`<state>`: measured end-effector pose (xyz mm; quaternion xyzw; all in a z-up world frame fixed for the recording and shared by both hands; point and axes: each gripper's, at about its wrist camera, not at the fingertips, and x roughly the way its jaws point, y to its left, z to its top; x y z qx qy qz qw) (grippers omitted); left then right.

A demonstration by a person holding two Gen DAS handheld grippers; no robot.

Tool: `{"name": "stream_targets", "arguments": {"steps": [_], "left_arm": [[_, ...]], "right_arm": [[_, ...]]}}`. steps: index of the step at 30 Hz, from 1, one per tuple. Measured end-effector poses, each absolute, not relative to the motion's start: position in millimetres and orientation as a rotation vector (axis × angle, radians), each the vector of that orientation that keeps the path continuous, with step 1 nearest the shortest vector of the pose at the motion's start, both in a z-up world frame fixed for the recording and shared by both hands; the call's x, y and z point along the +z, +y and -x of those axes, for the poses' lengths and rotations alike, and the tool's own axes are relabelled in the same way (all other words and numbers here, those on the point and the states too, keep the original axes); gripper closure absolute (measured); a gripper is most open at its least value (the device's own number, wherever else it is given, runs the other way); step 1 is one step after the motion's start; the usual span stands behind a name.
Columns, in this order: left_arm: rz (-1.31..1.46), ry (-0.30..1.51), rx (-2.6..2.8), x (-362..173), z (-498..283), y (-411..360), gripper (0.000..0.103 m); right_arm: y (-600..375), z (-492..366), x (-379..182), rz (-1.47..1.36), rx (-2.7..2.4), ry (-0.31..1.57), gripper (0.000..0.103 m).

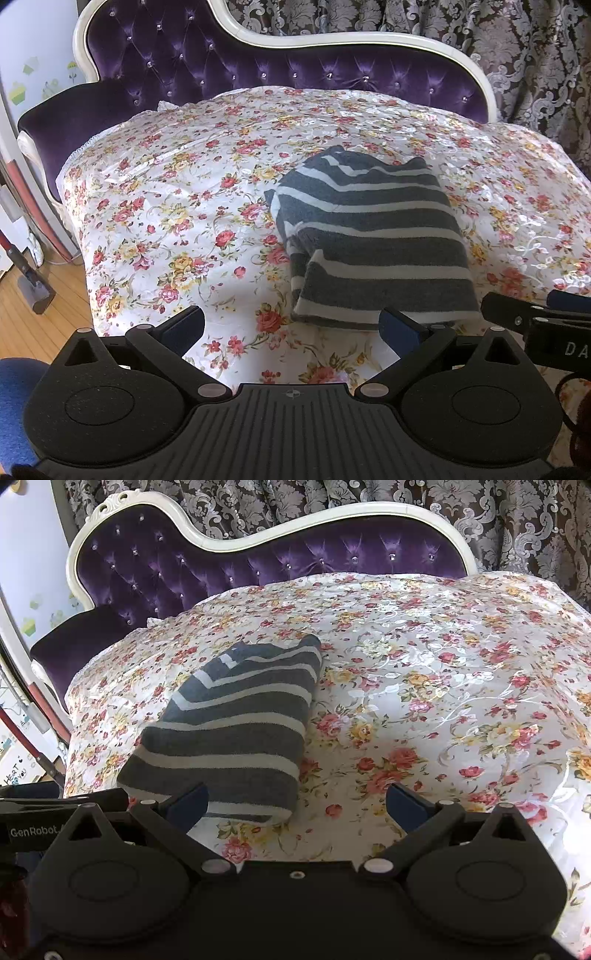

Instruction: Fold small clothes

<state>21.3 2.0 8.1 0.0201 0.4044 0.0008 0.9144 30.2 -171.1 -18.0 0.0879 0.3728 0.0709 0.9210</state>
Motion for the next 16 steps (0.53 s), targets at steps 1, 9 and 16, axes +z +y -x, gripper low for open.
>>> {"name": "stream_targets", "arguments": {"steps": [1, 9, 16], "left_arm": [[-0.041, 0.834, 0.0, 7.9, -21.4, 1.9, 0.001], [-0.036, 0.837, -0.006, 6.5, -22.7, 2.9, 0.001], [-0.034, 0.835, -0.009, 6.1, -23.5, 3.4, 0.001]], "right_arm": [[-170.8, -30.4, -18.1, -0.181, 0.147, 0.767, 0.001], [-167.5, -32.0, -18.6, -0.182, 0.147, 0.772, 0.001], [-165.3, -33.5, -19.7, -0.187, 0.15, 0.778, 0.001]]}}
